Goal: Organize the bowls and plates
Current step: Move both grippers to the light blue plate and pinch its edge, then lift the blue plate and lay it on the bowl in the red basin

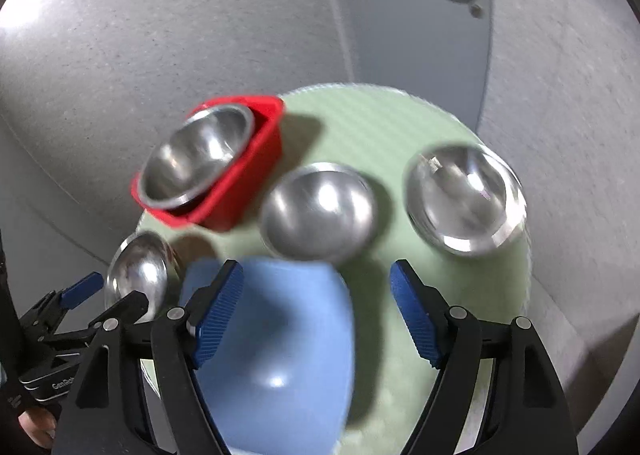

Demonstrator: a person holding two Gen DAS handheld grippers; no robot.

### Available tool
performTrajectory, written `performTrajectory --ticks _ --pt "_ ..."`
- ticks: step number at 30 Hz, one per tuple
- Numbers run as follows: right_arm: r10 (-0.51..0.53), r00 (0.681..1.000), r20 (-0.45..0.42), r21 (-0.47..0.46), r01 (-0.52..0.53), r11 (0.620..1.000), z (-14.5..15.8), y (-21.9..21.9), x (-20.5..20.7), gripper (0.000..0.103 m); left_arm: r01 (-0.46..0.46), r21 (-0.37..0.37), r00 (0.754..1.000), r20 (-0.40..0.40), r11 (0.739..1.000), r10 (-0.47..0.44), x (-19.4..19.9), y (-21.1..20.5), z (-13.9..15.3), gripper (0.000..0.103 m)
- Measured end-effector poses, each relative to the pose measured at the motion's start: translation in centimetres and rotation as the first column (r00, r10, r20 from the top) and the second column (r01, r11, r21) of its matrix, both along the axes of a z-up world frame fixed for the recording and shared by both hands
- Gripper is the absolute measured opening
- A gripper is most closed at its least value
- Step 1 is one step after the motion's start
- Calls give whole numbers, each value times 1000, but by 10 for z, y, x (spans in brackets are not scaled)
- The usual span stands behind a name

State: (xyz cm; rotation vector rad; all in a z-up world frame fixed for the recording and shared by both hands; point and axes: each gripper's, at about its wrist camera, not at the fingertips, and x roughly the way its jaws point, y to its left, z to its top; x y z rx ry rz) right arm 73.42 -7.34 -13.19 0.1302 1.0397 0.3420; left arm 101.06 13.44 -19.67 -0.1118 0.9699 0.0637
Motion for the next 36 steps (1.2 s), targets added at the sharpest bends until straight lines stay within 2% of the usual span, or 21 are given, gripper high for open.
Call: performTrajectory --ticks 5,7,8,11,12,14,15,16,18,19,25,31,36 --pt "18 998 -62 -6 -18 1000 -28 -12 -21 78 -4 8 999 -38 1000 4 -29 -26 -11 92" --pt "41 996 -85 -7 -41 999 -42 -11 -25 78 -34 20 998 -54 999 35 -41 -33 -13 92" --pt "48 994 -93 -9 -49 999 -46 -11 -29 78 -43 25 997 -61 999 44 -46 -36 -4 92" --pt "76 989 -130 15 -75 997 -62 -11 -33 78 -84 20 991 -103 996 86 -52 -38 -16 87" --pt "93 986 -140 29 -90 996 -68 -11 -35 78 -90 17 989 -113 996 91 -51 -38 -18 83" --pt "122 980 -159 50 -115 992 -77 -10 -37 73 -93 12 985 -146 996 94 -52 -41 -26 66" --pt "135 976 -173 62 -126 990 -81 -8 -38 64 -88 -13 982 -172 996 85 -53 -44 -35 51" --pt "149 973 -179 87 -135 987 -85 -9 -38 59 -85 -36 979 -191 996 76 -52 -45 -40 35" --pt "177 966 -191 133 -154 979 -90 -10 -37 34 -87 -64 977 -201 994 73 -54 -46 -42 29" --pt "186 965 -185 138 -162 977 -90 -11 -37 30 -86 -68 979 -190 994 72 -55 -46 -39 26" --pt "224 968 -110 130 -209 969 -59 -18 -41 28 -76 -76 991 -116 994 67 -66 -50 -8 22" --pt "255 966 -47 160 -245 956 -14 -23 -48 28 -44 -100 999 -3 994 44 -83 -37 48 22" --pt "248 969 15 181 -246 952 16 2 -22 28 -39 -118 997 66 992 47 -66 -7 77 22"
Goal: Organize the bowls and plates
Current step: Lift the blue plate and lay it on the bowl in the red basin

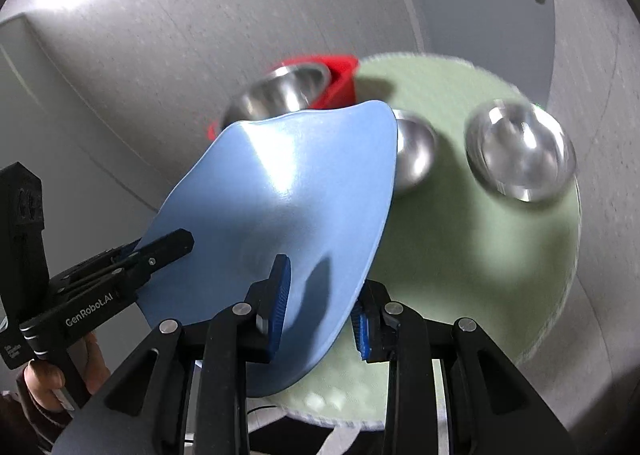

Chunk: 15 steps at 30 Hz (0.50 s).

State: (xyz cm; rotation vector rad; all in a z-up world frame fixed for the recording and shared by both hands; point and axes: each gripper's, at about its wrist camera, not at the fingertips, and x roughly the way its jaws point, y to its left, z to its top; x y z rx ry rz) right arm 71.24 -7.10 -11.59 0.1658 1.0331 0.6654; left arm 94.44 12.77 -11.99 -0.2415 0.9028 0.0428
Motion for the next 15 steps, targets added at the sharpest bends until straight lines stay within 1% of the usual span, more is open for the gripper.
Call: performTrajectory --ticks 3,7,11,15 --pt "-5 999 32 6 4 1000 11 29 28 28 -5 -3 1000 28 1000 5 19 26 13 22" --pt "-14 999 44 3 14 1000 18 70 68 28 0 14 999 41 1000 0 52 65 22 22" --pt "-31 999 23 -15 31 999 12 115 111 28 17 8 1000 7 1000 -17 90 105 19 22" --pt "-49 999 -9 -52 49 997 -1 149 137 28 33 13 998 -48 999 -32 129 142 4 22"
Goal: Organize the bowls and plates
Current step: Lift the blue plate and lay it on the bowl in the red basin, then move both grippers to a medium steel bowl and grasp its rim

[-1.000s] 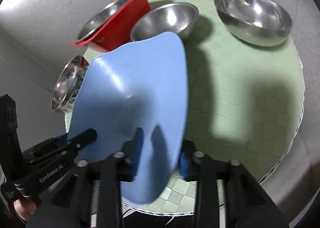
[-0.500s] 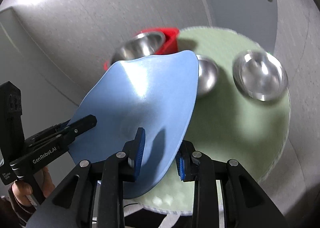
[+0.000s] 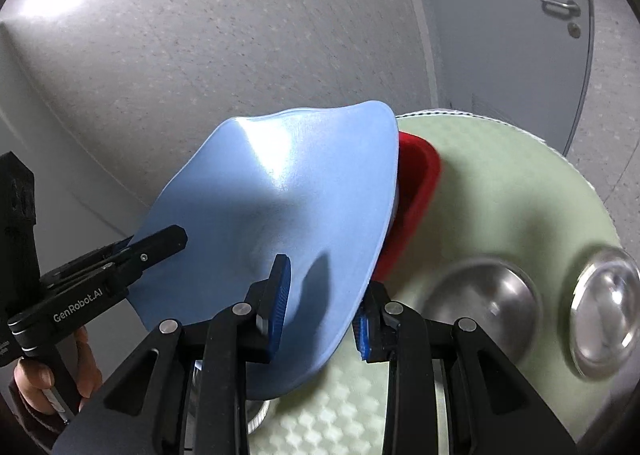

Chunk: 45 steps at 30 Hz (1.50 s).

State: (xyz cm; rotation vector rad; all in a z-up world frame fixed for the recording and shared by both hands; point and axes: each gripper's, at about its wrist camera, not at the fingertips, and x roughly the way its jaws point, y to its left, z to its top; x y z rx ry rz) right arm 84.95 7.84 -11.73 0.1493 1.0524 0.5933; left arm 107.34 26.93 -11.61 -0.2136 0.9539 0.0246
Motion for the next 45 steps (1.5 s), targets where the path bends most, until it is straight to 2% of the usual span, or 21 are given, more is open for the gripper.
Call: performTrajectory --ticks 6,10,17,19,21,23,26,30,35,42,45 --pt "-23 998 -67 -43 20 999 -27 26 22 28 18 -9 998 -62 1000 -19 37 22 -24 22" --pt "-43 996 -80 -75 37 996 -31 38 25 28 43 3 995 -87 999 -43 48 23 -36 22" --pt "-58 993 -99 -99 48 994 -36 47 31 33 72 18 995 -75 997 -71 60 19 -41 24" --pt "-65 993 -103 -89 56 994 -36 47 31 41 68 31 995 -82 997 -65 54 21 -45 26" --pt "-64 993 -97 -88 56 995 -33 50 29 57 64 20 994 -89 998 -62 55 26 -48 30" --pt "-66 993 -93 -85 59 995 -30 49 28 63 60 12 994 -88 998 -59 52 27 -49 35" --pt "-70 994 -89 -85 63 994 -26 48 24 70 59 9 995 -87 998 -58 51 29 -48 37" --pt "-88 992 -89 -107 78 991 -19 46 19 79 49 10 995 -83 999 -48 44 34 -47 49" --pt "-117 990 -83 -83 111 990 -15 34 9 79 39 0 997 -63 999 -39 30 36 -36 53" --pt "-163 986 -24 -45 162 986 5 0 -11 79 61 -17 998 12 998 -61 2 19 -11 68" --pt "-156 987 -20 -47 155 987 13 -14 -18 79 64 11 997 48 998 -64 -15 6 0 70"
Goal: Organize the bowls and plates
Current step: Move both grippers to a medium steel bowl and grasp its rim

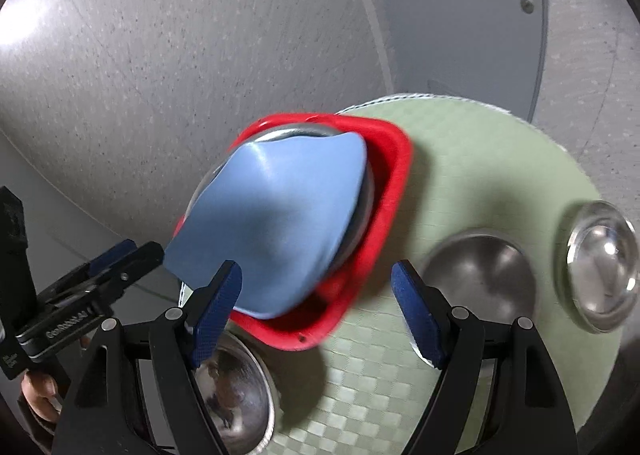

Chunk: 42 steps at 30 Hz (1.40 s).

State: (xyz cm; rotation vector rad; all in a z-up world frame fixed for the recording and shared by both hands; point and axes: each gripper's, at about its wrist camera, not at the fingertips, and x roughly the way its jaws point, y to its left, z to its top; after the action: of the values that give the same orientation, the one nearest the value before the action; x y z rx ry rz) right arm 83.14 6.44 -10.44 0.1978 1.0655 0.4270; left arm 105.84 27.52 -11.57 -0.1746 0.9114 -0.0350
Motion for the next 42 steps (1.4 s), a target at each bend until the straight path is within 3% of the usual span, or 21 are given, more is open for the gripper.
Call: performTrajectory --ticks 3,8,12,20,27,34,37,40,42 --pt "28 1000 8 5 -28 1000 0 -11 -10 79 -22 12 1000 6 1000 22 -18 -7 2 76" --pt "3 999 47 17 -3 1000 0 -46 -18 79 -30 35 1000 -5 999 30 -38 -38 3 76" --pt "-10 998 63 10 9 1000 4 -88 -13 79 -9 26 1000 -10 1000 9 -47 -89 5 76" --pt "-24 999 48 -35 26 999 -6 -182 10 79 52 -15 998 -42 999 -53 -25 -202 -1 76" --pt "-90 996 8 -86 91 992 -34 -256 36 79 136 -16 983 -126 991 -137 17 -295 -40 73" --pt "-102 988 -112 -24 100 995 -81 -284 52 78 187 34 961 -214 982 -175 61 -336 -77 56" --pt "-89 983 -159 8 92 996 -96 -285 54 69 217 66 951 -240 974 -195 75 -354 -88 51" --pt "-78 979 -188 46 88 995 -107 -285 55 59 239 76 938 -276 968 -210 85 -366 -99 34" --pt "-63 979 -192 76 79 994 -107 -287 57 47 244 101 934 -292 965 -206 90 -372 -105 29"
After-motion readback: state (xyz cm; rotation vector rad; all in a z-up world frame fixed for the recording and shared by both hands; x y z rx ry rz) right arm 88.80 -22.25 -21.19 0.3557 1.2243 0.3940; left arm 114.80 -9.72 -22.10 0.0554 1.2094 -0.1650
